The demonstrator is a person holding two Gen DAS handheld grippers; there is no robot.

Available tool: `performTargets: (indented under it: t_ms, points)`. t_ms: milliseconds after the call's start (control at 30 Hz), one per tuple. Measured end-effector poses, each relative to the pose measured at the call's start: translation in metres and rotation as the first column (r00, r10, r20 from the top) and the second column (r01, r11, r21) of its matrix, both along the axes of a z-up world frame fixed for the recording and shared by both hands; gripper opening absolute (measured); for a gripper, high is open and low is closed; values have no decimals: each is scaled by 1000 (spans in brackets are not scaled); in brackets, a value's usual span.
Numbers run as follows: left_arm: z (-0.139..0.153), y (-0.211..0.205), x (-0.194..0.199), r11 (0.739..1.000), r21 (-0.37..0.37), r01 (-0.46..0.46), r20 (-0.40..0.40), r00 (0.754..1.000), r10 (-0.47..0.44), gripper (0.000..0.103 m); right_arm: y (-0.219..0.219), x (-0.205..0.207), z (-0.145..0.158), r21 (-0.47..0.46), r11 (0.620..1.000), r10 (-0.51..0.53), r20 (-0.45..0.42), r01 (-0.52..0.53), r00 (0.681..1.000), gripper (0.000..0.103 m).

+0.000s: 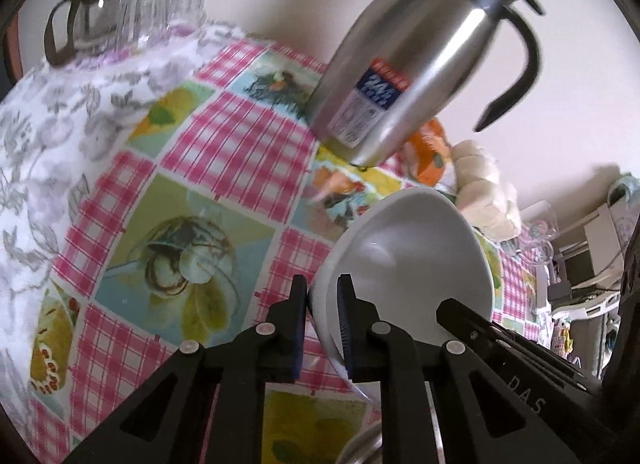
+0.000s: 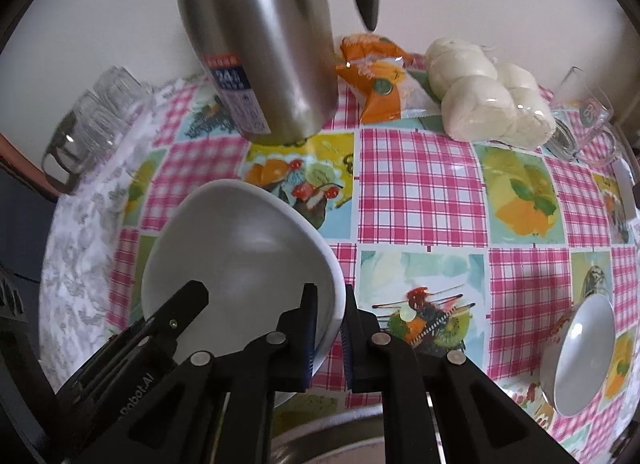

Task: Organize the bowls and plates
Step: 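Lift the white square bowl with both tools toward the basin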

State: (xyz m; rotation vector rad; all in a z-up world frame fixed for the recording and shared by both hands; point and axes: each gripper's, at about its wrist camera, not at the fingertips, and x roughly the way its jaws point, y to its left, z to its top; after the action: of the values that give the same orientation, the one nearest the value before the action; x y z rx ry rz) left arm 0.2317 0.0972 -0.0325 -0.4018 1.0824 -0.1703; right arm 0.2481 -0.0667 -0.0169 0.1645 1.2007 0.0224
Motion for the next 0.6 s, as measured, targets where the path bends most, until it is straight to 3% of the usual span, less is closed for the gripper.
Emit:
performTargets:
  t_ms: [100,300,600]
  points:
    - [15,-3,-9,1000,-14,23,26,999,-23,15,-7,-13,14,13,1000,-8,37,8,999,12]
    - [49,-23,-32,996,62,67,98,992,-73,15,-25,-44,42,96,995,-32,100,22,994,12]
    - [77,-45,-65,989,99,106,148,982,-120,15,-49,-97,70,178,983,-83,201,47,976,12]
